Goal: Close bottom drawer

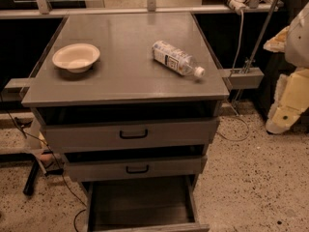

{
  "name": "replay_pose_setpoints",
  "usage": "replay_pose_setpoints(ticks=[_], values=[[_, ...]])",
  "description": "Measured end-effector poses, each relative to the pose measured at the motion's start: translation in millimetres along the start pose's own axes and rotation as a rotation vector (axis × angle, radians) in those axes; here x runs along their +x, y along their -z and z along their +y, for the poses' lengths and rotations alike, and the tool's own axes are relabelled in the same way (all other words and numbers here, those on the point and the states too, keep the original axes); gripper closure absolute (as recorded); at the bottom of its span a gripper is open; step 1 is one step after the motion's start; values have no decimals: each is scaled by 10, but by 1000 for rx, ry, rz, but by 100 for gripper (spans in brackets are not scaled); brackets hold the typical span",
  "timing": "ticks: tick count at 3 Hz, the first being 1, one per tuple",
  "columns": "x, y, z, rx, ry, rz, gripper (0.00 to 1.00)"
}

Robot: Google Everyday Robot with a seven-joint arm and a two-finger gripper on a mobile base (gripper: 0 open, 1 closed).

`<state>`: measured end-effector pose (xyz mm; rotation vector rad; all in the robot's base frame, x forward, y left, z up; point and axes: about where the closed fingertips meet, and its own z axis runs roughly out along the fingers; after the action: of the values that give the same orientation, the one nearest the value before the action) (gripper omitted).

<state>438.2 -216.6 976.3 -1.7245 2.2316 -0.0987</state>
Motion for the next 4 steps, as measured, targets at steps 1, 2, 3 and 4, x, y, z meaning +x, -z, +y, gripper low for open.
replay_pose_setpoints(ticks=[1, 2, 3, 4], values=[[0, 0, 0, 0, 0, 0, 0], [0, 0, 0, 0, 0, 0, 20], [0, 0, 0, 0, 0, 0, 43], [0, 0, 0, 0, 0, 0, 66]])
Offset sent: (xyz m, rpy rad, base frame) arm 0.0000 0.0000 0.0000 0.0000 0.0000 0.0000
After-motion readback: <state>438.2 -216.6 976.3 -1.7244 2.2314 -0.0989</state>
